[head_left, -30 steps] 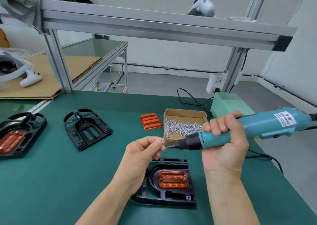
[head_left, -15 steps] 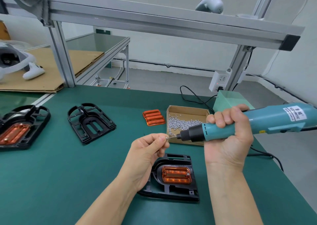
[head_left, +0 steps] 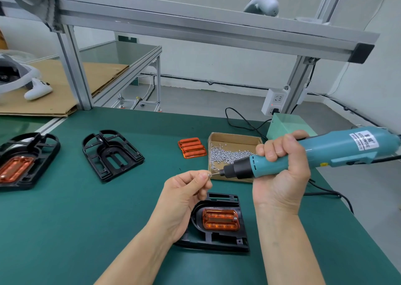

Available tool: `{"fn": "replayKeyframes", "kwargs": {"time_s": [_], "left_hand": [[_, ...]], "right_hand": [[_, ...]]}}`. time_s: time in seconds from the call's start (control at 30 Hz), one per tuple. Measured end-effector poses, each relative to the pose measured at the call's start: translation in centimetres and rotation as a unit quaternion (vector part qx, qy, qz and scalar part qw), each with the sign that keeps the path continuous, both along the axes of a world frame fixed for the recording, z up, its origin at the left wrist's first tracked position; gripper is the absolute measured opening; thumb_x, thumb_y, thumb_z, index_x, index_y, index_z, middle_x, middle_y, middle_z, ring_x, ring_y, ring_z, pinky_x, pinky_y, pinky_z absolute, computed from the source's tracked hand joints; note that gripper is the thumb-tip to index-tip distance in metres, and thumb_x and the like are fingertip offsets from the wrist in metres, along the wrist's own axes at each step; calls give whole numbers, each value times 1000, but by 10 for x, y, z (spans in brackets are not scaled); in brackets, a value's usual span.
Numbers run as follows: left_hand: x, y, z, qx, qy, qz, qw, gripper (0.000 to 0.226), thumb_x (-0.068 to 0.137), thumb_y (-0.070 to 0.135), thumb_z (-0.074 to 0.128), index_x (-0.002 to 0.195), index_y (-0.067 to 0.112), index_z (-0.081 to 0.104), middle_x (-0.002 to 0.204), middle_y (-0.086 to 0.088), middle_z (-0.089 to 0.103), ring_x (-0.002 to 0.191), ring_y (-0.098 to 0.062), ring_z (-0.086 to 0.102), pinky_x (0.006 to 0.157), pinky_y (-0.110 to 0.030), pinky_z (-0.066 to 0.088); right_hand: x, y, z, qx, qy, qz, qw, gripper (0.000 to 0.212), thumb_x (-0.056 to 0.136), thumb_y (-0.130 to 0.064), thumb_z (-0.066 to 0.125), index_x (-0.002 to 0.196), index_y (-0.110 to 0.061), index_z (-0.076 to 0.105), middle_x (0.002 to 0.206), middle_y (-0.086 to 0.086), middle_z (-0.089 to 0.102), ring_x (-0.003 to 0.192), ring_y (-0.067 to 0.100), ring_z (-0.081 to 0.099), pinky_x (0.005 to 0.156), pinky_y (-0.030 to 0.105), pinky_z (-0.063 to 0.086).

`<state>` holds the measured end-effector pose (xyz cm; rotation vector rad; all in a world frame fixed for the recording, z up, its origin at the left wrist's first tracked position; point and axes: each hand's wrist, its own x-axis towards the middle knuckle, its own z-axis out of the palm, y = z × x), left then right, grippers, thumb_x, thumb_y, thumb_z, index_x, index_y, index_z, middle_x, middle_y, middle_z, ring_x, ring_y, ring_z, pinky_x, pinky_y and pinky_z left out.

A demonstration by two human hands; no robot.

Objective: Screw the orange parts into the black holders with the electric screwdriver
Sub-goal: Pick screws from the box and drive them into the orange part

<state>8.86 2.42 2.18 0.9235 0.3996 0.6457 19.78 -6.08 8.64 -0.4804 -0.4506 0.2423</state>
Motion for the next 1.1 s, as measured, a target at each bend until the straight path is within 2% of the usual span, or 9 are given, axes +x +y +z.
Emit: {"fn": "replayKeyframes", "kwargs": {"time_s": [0.37,0.5,0.63,0.7,0.77,0.83,0.9,1.0,1.1], "left_hand": [[2,-1,-2,52,28,38,997,8,77,12,67,75,9,73,65,-7,63,57,-10,50,56,-15,46],[2,0,-2,107,59,49,991,19,86,6,63,74,14,76,68,-5,67,58,-8,50,56,-17,44],[-2,3,2,148,82,40,985,14,82,27,65,86,24,78,80,2,72,64,-2,50,65,-19,40],[-5,6,4,158,95,52,982,24,76,41,62,90,28,77,86,6,73,68,0,49,69,-21,39],[-7,12,5,164,109,85,977,21,79,39,63,92,28,76,87,9,72,70,2,53,73,-21,38],[-9,20,3,195,151,106,963,12,86,27,64,93,29,74,89,9,72,79,3,59,76,-16,38],[-10,26,-2,259,222,92,936,14,88,22,65,95,30,73,92,10,69,95,-6,59,78,-15,38],[-10,26,-8,335,297,28,894,15,86,25,67,98,33,71,94,21,63,105,-6,54,85,-21,37],[-11,26,-10,375,340,-3,863,16,84,29,69,98,36,69,107,19,63,112,-5,51,94,-25,36]], "right_hand": [[4,3,-7,0,10,-6,1000,17,81,-5,50,83,-22,49,56,-10,39,47,7,38,54,22,40],[6,2,-5,-5,15,-2,1000,17,82,-6,51,82,-23,51,55,-10,39,47,7,38,54,21,41],[8,0,-4,-11,13,3,1000,16,81,-7,51,82,-23,50,55,-10,39,46,7,38,54,21,41],[9,-1,-4,-18,9,5,1000,16,81,-7,51,82,-23,49,55,-10,39,46,7,37,54,22,41],[11,-3,-5,-29,1,13,1000,17,82,-6,50,81,-23,49,55,-10,38,46,7,37,54,22,40],[13,-3,-7,-48,-12,29,998,19,82,-4,50,80,-23,49,54,-9,38,45,8,38,53,22,41],[13,-4,-10,-77,-24,47,996,20,81,-3,50,81,-23,51,54,-8,39,44,8,38,52,22,40],[12,-4,-17,-123,-37,72,989,19,78,-3,53,83,-22,52,54,-7,39,44,8,37,51,22,40],[10,-4,-24,-155,-53,88,983,20,77,-2,54,81,-22,55,55,-5,40,44,9,37,50,22,39]]}}
